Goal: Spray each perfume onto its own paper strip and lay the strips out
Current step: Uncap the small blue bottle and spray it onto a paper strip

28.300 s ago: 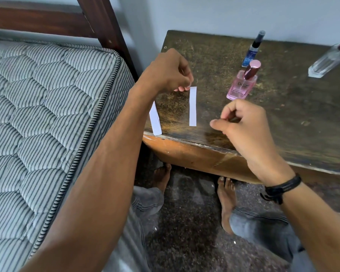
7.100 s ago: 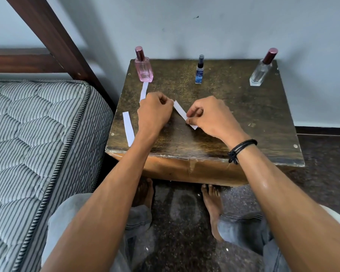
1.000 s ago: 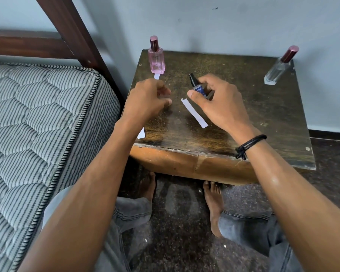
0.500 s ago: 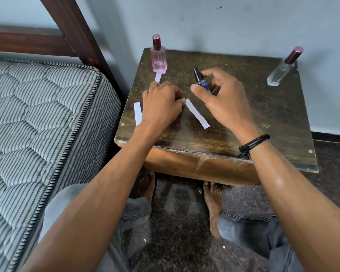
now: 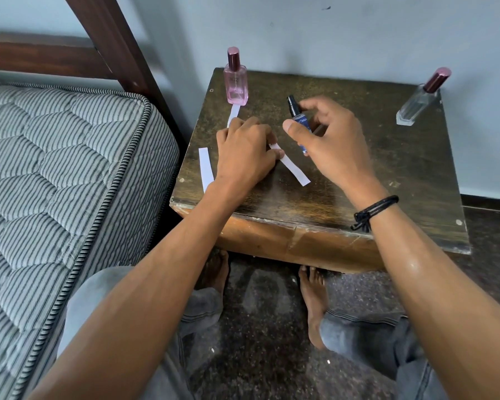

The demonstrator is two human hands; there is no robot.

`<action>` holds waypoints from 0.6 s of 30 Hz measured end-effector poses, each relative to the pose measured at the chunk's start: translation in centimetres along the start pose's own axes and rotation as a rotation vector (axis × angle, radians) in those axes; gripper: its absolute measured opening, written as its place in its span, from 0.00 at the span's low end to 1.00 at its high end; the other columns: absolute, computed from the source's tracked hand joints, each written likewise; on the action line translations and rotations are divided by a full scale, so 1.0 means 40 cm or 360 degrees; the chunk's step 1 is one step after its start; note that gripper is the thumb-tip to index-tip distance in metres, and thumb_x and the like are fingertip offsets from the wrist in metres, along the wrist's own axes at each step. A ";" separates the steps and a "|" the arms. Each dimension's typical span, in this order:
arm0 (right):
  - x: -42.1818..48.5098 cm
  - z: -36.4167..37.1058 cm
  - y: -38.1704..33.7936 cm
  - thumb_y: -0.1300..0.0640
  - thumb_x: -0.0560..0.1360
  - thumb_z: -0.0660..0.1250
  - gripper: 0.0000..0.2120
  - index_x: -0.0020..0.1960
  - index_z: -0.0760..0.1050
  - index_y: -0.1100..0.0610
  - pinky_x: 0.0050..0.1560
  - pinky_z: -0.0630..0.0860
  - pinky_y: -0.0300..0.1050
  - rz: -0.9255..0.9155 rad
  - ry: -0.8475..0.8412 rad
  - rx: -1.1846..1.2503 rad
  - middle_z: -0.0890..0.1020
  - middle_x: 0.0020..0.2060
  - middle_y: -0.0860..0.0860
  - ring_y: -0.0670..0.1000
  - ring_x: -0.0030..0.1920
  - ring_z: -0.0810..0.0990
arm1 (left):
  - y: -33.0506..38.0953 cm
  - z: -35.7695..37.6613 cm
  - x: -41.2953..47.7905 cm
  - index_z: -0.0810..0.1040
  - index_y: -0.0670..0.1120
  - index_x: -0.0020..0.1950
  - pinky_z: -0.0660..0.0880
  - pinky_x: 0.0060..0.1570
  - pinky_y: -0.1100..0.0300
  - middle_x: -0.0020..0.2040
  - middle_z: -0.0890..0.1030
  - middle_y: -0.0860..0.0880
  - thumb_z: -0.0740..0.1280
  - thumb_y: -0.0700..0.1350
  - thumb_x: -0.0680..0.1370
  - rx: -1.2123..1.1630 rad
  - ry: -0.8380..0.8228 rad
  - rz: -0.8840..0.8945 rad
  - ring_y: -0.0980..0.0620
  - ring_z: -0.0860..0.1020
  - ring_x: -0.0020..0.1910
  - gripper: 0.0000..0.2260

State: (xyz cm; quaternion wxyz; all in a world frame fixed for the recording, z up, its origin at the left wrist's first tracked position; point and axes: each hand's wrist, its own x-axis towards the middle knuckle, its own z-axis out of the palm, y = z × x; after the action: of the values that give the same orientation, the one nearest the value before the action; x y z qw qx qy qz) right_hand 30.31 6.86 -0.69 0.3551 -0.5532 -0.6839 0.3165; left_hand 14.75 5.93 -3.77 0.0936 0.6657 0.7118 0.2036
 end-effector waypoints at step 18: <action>0.004 0.003 0.009 0.45 0.78 0.71 0.16 0.65 0.77 0.45 0.47 0.79 0.48 -0.0015 -0.0014 -0.0025 0.81 0.43 0.42 0.49 0.41 0.81 | 0.002 -0.009 0.006 0.83 0.53 0.50 0.57 0.54 0.56 0.46 0.84 0.57 0.72 0.48 0.75 -0.0248 0.0072 -0.0013 0.51 0.76 0.58 0.04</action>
State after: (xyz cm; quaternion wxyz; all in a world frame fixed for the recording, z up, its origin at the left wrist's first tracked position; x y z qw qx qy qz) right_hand 30.38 7.07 -1.04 0.3492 -0.5512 -0.6906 0.3119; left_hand 14.64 6.10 -3.39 0.1298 0.6488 0.6984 0.2730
